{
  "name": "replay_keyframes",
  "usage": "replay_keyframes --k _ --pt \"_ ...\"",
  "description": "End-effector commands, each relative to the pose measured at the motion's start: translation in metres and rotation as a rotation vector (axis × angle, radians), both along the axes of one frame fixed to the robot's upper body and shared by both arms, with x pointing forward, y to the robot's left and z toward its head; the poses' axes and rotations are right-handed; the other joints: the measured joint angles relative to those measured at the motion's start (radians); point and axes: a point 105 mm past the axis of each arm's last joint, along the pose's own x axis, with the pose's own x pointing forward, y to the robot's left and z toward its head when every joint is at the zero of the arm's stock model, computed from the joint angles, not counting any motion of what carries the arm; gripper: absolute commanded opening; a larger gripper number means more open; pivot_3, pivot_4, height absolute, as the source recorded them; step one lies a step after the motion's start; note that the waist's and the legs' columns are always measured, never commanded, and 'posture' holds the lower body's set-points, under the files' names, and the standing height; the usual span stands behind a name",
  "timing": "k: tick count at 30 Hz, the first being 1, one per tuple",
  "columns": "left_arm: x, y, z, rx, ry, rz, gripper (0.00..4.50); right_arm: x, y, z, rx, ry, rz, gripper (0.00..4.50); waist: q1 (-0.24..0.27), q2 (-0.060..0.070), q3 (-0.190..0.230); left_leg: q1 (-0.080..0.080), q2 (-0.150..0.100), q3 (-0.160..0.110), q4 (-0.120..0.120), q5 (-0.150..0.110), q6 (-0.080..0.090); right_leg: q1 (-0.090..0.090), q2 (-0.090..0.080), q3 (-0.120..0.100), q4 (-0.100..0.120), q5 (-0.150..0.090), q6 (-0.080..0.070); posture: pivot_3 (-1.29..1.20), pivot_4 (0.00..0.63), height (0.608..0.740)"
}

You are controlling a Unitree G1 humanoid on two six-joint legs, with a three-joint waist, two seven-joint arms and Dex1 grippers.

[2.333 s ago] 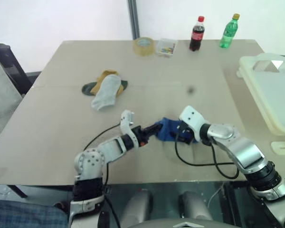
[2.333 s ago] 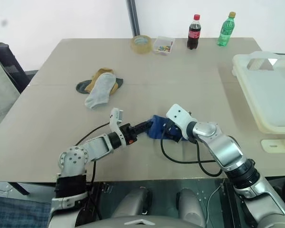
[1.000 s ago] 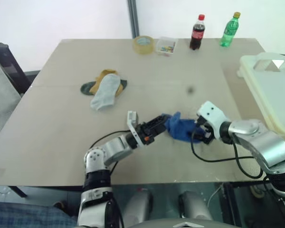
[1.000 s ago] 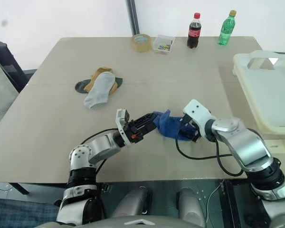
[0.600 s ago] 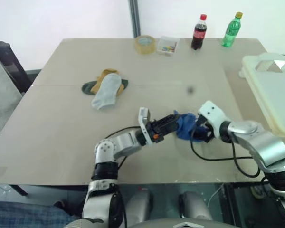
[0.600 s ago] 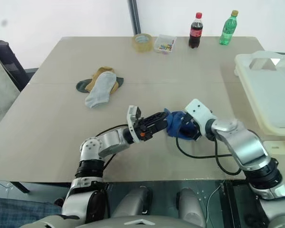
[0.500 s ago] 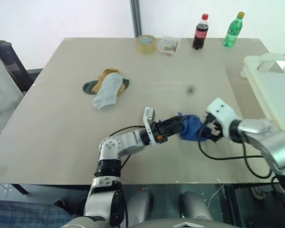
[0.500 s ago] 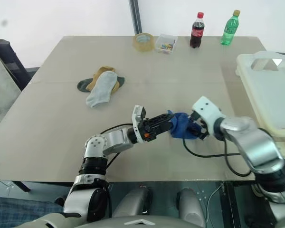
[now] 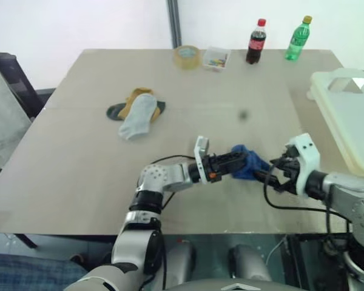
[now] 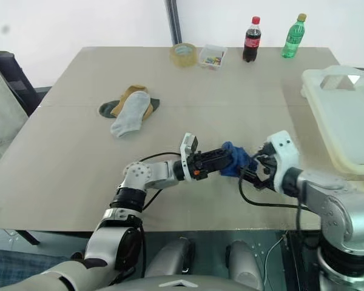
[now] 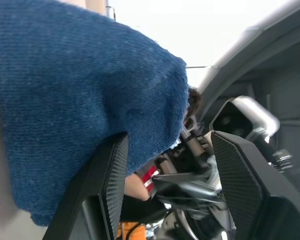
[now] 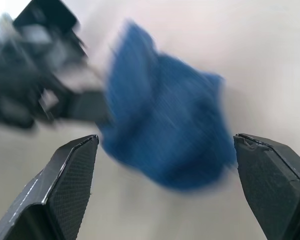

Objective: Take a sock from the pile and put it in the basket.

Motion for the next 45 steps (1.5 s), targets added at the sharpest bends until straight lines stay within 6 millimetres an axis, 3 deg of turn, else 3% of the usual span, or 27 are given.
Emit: replay_keyframes --k 1,3,7,14,20,26,29,31,33,38,43,45 --pt "-0.005 -0.004 -0.008 0.006 0.029 -0.026 2.84 0.006 0.004 0.014 0.038 -0.070 -0.056 4.45 0.000 0.000 0.000 0.000 -0.001 0.000 0.000 0.000 0.000 0.000 0.000 0.000 0.000 0.000 0.000 0.00 0.150 0.740" --pt "-0.004 -0.003 -0.009 0.008 0.027 -0.025 2.84 0.010 0.005 0.011 -0.002 -0.062 -0.075 4.45 0.000 0.000 0.000 -0.001 -0.001 0.001 0.000 0.000 0.000 -0.001 0.000 0.001 -0.001 0.000 0.000 0.00 0.150 0.740" --pt "-0.003 -0.001 -0.009 0.013 0.020 -0.021 2.84 0.013 -0.011 -0.001 -0.091 -0.017 -0.154 4.45 -0.001 0.000 0.000 0.000 -0.001 0.001 0.000 0.000 0.000 -0.001 -0.001 0.001 0.000 0.000 0.000 0.00 0.150 0.740" --pt "-0.004 0.000 -0.010 0.016 0.013 -0.022 2.84 0.012 -0.027 -0.010 -0.045 0.032 -0.219 4.45 -0.003 0.000 0.000 0.000 -0.001 0.001 0.000 0.000 0.000 -0.001 0.000 0.001 0.000 0.000 0.000 0.00 0.150 0.740" --pt "-0.003 -0.001 -0.010 0.024 0.003 -0.015 2.84 -0.004 -0.009 -0.039 0.002 0.153 -0.145 4.45 -0.005 0.001 -0.001 0.000 -0.001 0.001 0.000 0.000 0.000 -0.001 0.000 0.001 0.001 0.000 0.000 0.00 0.150 0.740" --pt "-0.003 -0.001 -0.011 0.033 -0.005 -0.011 2.84 -0.001 0.000 -0.046 0.144 0.211 -0.152 4.45 -0.008 0.001 -0.002 0.002 0.000 0.001 0.000 0.000 0.000 0.000 0.000 0.001 0.001 0.000 0.000 0.00 0.150 0.740" --pt "-0.002 -0.001 -0.012 0.037 -0.006 -0.007 2.87 0.007 0.003 -0.040 0.263 0.206 -0.175 3.73 -0.014 0.002 -0.003 0.003 0.000 0.001 0.000 0.000 0.000 0.000 0.000 0.001 0.002 0.000 0.000 0.00 0.150 0.740" --pt "-0.001 -0.001 -0.011 0.037 -0.009 -0.005 2.87 0.010 0.003 -0.039 0.302 0.213 -0.182 2.88 -0.017 0.002 -0.003 0.003 0.000 0.001 0.000 0.000 0.000 0.000 0.000 0.001 0.003 0.000 0.000 0.00 0.150 0.740" --pt "-0.001 0.000 -0.011 0.039 -0.013 -0.001 2.87 0.011 0.001 -0.043 0.290 0.230 -0.181 2.31 -0.017 0.002 -0.003 0.003 0.000 0.001 0.000 0.000 0.000 0.000 0.000 0.001 0.003 0.000 0.000 0.00 0.150 0.740" --pt "0.001 0.002 -0.011 0.041 -0.015 0.012 2.87 0.012 0.004 -0.044 0.305 0.246 -0.173 0.02 -0.023 0.003 -0.003 0.003 -0.001 0.001 0.000 0.000 0.000 0.000 0.000 0.002 0.003 0.000 0.000 0.00 0.150 0.740" --pt "0.002 0.007 -0.013 0.098 -0.086 0.034 2.87 0.015 0.007 -0.045 0.358 0.259 -0.187 0.02 -0.029 0.003 -0.003 0.003 0.000 0.001 0.000 -0.001 0.002 0.000 0.000 0.002 0.004 0.000 0.000 0.00 0.150 0.740" --pt "0.001 0.010 -0.018 0.214 -0.241 0.046 2.87 0.015 0.006 -0.046 0.358 0.259 -0.197 0.02 -0.032 0.003 -0.003 0.003 0.000 0.001 0.000 -0.001 0.001 0.000 0.000 0.002 0.004 0.000 0.000 0.00 0.150 0.740"
